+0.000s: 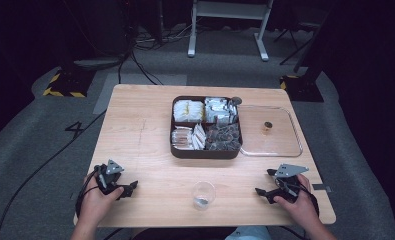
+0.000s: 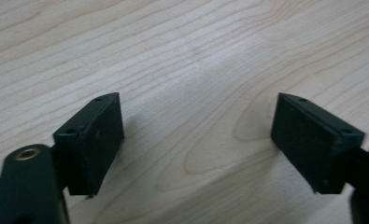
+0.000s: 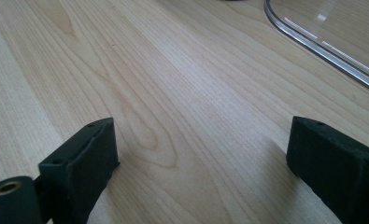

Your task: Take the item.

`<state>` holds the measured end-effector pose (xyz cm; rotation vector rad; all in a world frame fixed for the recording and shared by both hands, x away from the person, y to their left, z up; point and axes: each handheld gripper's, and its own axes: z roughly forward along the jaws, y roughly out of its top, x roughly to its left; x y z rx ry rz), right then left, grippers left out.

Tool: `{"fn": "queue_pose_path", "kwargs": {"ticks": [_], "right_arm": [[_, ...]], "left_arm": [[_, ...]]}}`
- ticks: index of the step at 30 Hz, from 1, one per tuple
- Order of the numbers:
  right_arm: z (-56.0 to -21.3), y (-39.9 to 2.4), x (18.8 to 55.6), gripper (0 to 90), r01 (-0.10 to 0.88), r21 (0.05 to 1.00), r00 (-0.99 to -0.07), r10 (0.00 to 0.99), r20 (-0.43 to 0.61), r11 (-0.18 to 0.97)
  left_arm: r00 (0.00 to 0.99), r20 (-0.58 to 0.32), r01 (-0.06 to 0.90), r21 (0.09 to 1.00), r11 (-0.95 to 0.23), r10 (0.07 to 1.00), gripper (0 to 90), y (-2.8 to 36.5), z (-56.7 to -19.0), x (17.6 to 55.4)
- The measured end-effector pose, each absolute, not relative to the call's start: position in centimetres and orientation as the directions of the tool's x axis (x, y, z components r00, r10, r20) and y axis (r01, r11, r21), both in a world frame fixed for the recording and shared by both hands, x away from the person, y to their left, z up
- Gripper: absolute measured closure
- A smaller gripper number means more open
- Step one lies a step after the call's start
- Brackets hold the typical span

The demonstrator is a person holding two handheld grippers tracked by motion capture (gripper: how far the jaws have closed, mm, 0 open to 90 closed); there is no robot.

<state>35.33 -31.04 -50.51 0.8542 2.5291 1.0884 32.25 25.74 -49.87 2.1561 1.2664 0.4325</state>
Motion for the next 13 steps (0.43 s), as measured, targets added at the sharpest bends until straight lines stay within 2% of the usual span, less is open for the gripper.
{"fn": "queue_pose_path", "kwargs": {"ticks": [4, 13], "right_arm": [[-50.51, -31.04, 35.33, 9.0, 0.414, 0.728, -0.794, 0.607, -0.004, 0.547], [-50.51, -30.97, 35.29, 7.6, 0.42, 0.726, -0.785, 0.619, -0.01, 0.545]], "left_arm": [[0.491, -0.019, 0.649, 0.675, -0.351, 0.871, 6.5, 25.95, -50.53, 32.46], [0.479, -0.019, 0.652, 0.677, -0.341, 0.878, 6.3, 25.9, -50.54, 32.38]]}}
